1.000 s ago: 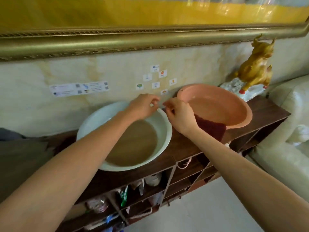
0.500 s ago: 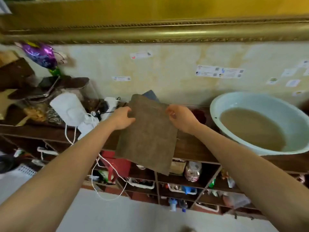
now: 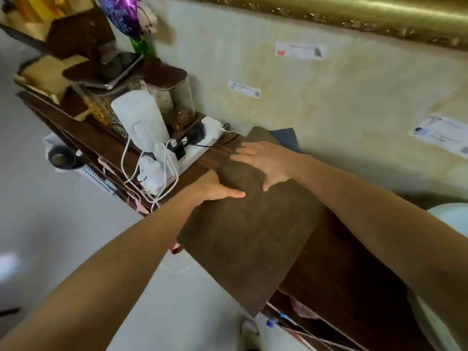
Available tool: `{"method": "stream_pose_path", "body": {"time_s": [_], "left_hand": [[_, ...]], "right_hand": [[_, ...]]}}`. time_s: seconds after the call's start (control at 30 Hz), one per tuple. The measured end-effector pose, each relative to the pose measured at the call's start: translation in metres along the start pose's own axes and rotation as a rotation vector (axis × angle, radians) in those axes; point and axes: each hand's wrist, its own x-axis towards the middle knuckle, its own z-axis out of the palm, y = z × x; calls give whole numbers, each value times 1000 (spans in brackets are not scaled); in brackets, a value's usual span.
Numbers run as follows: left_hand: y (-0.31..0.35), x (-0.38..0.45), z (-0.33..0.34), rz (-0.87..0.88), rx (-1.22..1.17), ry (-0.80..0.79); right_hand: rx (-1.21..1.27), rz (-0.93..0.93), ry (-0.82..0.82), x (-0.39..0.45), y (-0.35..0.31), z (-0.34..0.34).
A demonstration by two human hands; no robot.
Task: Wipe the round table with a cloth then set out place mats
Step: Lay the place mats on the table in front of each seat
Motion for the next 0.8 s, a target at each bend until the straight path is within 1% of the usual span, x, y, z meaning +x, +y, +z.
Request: {"method": "stream_pose_path", "body": {"time_s": [0.07, 0.17, 0.23, 0.33, 0.47, 0.53, 0.63, 0.73, 0.8], "left_hand": [[9, 13, 10, -57, 32, 50], [15, 25, 15, -150, 16, 58], [11, 29, 13, -188, -16, 56], [9, 33, 13, -227, -76, 48], [6, 35, 12, -243, -210, 35], [0, 26, 13, -259, -272, 33], [-10, 9, 14, -228, -331, 50], [-19, -16, 7, -160, -372, 68], [-27, -40, -2, -102, -364, 98]], "right_hand": [[-64, -100, -70, 23, 12, -2], [-199, -250, -171, 56, 12, -3], [-220, -298, -202, 70, 6, -2], [-211, -302, -222, 86, 2, -7], [-165, -271, -349, 104, -3, -19], [-137, -296, -390, 103, -14, -26], [-188, -334, -390, 92, -33, -42], [-208, -320, -377, 83, -54, -60], [-214, -316, -339, 74, -75, -73]]}}
